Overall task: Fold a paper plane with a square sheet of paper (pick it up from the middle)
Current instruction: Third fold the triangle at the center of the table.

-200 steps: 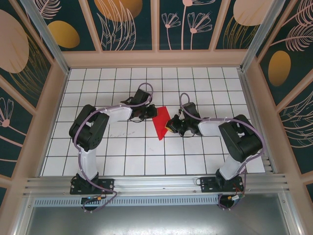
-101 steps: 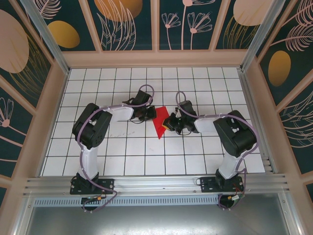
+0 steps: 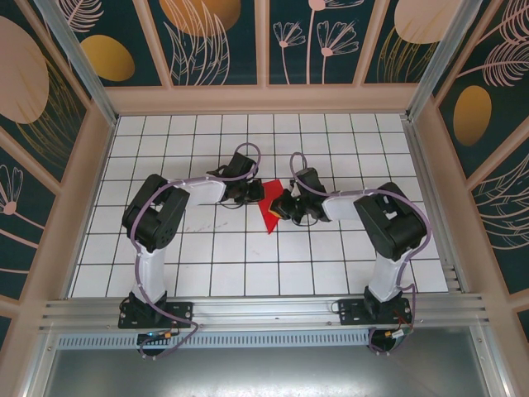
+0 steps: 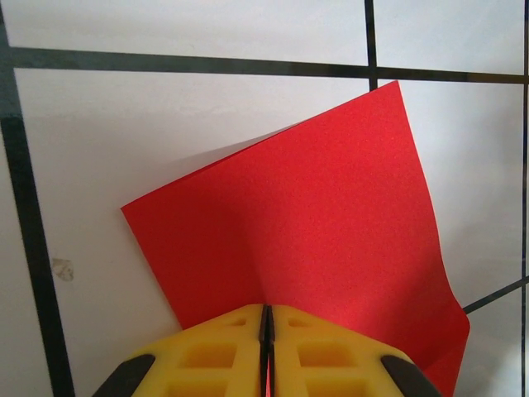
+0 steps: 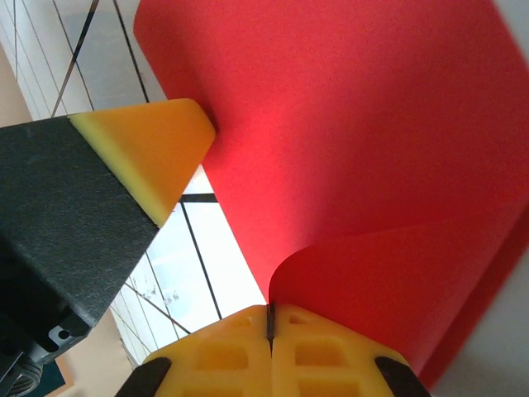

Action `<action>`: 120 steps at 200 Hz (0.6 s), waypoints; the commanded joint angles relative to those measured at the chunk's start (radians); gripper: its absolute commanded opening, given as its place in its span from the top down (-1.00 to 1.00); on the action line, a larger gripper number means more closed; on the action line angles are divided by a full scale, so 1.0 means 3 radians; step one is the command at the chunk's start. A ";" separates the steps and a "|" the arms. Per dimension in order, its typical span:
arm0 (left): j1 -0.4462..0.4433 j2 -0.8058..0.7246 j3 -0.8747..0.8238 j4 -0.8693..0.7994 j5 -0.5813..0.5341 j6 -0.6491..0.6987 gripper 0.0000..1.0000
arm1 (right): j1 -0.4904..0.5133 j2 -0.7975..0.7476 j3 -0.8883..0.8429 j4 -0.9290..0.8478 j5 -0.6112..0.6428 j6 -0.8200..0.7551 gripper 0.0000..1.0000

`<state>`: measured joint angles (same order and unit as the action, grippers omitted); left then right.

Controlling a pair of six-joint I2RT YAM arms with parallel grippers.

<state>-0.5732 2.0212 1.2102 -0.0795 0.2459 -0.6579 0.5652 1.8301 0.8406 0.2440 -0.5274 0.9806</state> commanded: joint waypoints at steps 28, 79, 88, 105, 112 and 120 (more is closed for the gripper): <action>0.0000 0.0106 -0.0046 -0.0144 -0.0018 0.0055 0.75 | 0.0034 0.0060 0.0127 -0.0262 0.0050 -0.0206 1.00; 0.0001 0.0108 -0.0051 -0.0134 -0.0008 0.0054 0.75 | 0.0034 0.0051 0.0119 -0.0336 0.0145 -0.0215 1.00; 0.0000 0.0108 -0.0053 -0.0132 -0.0007 0.0049 0.75 | 0.0034 0.0057 0.0125 -0.0332 0.0147 -0.0221 1.00; 0.0001 0.0109 -0.0052 -0.0129 -0.0006 0.0050 0.75 | 0.0034 0.0071 0.0128 -0.0331 0.0137 -0.0220 1.00; 0.0002 0.0104 -0.0056 -0.0129 -0.0005 0.0048 0.75 | 0.0035 0.0074 0.0133 -0.0330 0.0137 -0.0219 1.00; -0.0001 0.0109 -0.0056 -0.0129 -0.0007 0.0046 0.75 | 0.0034 0.0072 0.0133 -0.0337 0.0133 -0.0225 1.00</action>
<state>-0.5732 2.0212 1.2102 -0.0795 0.2462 -0.6579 0.5694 1.8336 0.8577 0.1696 -0.5011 0.9401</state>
